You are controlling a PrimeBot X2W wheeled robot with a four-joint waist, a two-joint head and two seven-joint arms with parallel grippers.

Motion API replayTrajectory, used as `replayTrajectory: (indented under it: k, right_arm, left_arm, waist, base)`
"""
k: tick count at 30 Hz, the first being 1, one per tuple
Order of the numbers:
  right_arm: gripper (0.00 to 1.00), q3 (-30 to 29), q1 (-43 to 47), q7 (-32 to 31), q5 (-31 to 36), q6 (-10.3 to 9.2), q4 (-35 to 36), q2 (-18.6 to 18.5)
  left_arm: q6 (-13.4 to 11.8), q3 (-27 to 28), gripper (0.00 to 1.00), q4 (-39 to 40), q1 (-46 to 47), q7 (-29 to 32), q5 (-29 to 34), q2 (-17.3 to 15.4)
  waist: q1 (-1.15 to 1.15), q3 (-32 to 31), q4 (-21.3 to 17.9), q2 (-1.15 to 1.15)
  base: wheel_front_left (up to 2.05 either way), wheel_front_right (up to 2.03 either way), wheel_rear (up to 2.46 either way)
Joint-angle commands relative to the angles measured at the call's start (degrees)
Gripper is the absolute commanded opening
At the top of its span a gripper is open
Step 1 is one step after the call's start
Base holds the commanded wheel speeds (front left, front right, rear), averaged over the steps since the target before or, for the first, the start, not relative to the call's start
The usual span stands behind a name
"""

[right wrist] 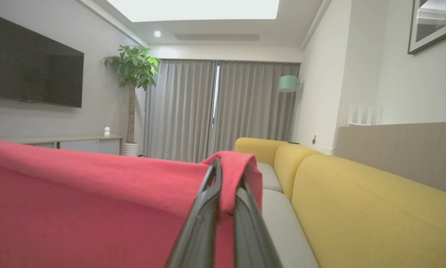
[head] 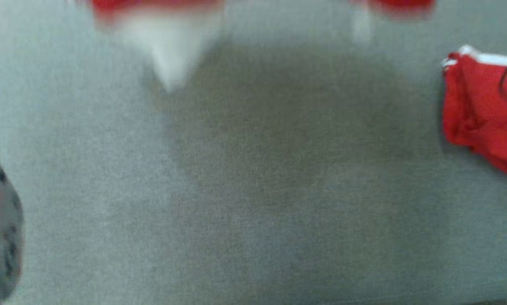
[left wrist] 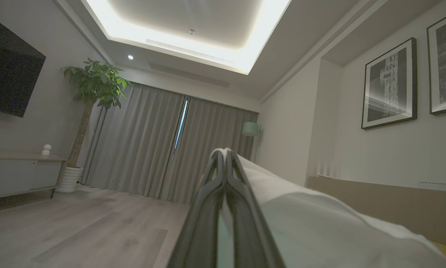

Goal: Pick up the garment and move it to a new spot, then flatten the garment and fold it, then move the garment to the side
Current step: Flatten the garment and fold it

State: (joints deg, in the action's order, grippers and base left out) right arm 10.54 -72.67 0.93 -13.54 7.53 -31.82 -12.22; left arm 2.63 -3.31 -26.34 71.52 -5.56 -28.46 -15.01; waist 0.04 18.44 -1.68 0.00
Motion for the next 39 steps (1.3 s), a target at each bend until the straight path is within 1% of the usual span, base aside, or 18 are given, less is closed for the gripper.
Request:
replayTrajectory:
  k: [1,5,6,7,10,15,18,20,21,22,26,29,34,39]
  right_arm:
    - [0.0,-0.1,-4.0,3.5,1.5,-0.04,-2.6,1.3]
    - [0.0,0.8,-7.6,9.6,3.0,-0.04,-11.8,2.2]
    - [0.0,0.9,-7.7,10.3,3.0,-0.04,-13.9,2.3]
    - [0.0,0.9,-7.7,10.3,3.0,-0.04,-13.9,2.3]
    - [0.0,2.0,-6.1,11.6,2.8,-0.04,-19.5,2.2]
    - [0.0,5.2,-0.4,11.8,0.6,-0.04,-27.4,2.0]
    - [0.0,9.3,3.9,9.2,-1.6,-0.04,-30.8,1.8]
    - [0.0,12.6,7.1,6.7,-3.4,-0.04,-32.1,1.4]
    - [0.0,14.2,8.6,5.6,-4.5,-0.04,-32.2,1.0]
    - [0.0,17.6,11.5,3.7,-6.9,-0.04,-31.5,-0.1]
    - [0.0,23.4,16.9,0.4,-12.4,-0.04,-28.5,-3.3]
    - [0.0,27.6,21.0,-1.7,-16.6,-0.04,-25.0,-6.2]
    - [0.0,32.1,26.8,-3.4,-22.5,-0.04,-20.0,-10.3]
    - [0.0,35.8,31.8,-4.3,-26.5,-0.04,-16.0,-13.0]
  left_arm:
    - [0.9,1.4,0.0,-1.7,5.7,-2.2,0.8,-3.1]
    - [2.8,-0.5,0.0,-9.2,9.6,-5.8,1.2,-2.2]
    - [3.2,-1.2,0.0,-10.7,9.6,-6.2,1.2,-1.9]
    - [3.2,-1.2,0.0,-10.7,9.6,-6.2,1.2,-1.9]
    - [4.0,-2.8,0.0,-14.5,8.3,-7.5,1.0,-1.1]
    - [4.6,-4.5,0.0,-18.2,1.2,-9.0,0.1,0.2]
    - [4.8,-5.1,0.0,-18.5,-5.4,-9.3,-0.2,0.5]
    - [4.8,-5.0,0.0,-17.0,-10.3,-9.4,-0.1,0.6]
    - [4.8,-5.3,0.0,-15.9,-13.0,-9.4,0.1,0.8]
    - [4.8,-6.2,0.0,-13.4,-18.5,-9.4,0.2,0.9]
    - [4.8,-8.6,0.0,-8.9,-28.8,-9.4,-1.8,0.9]
    - [4.8,-11.0,0.0,-5.4,-35.4,-9.3,-3.5,0.0]
    - [4.8,-13.2,0.0,0.9,-44.4,-7.7,-4.2,-2.4]
    - [3.0,-14.2,0.0,8.3,-52.1,-4.8,-4.2,-3.9]
  waist:
    - [-0.04,4.2,1.1,0.0]
    - [-0.04,4.7,1.9,0.0]
    - [-0.04,4.9,2.1,0.0]
    - [-0.04,4.9,2.1,0.0]
    - [-0.04,5.3,2.5,0.0]
    - [-0.04,5.1,3.3,0.0]
    - [-0.04,3.9,3.5,0.0]
    - [-0.04,2.7,3.7,0.0]
    - [-0.04,1.9,3.8,0.0]
    - [-0.04,0.4,4.1,0.0]
    - [-0.04,-3.3,4.7,0.0]
    - [-0.04,-6.4,5.3,0.0]
    - [-0.04,-11.2,6.0,0.0]
    - [-0.04,-15.0,6.2,0.0]
  base:
    - [0.0,0.0,0.0]
    - [0.0,0.0,0.0]
    - [0.0,0.0,0.0]
    - [0.0,0.0,0.0]
    - [0.0,0.0,0.0]
    - [0.0,0.0,0.0]
    - [0.0,0.0,0.0]
    - [0.0,0.0,0.0]
    - [0.0,0.0,0.0]
    - [0.0,0.0,0.0]
    - [0.0,0.0,0.0]
    - [0.0,0.0,0.0]
    - [0.0,0.0,0.0]
    - [0.0,0.0,0.0]
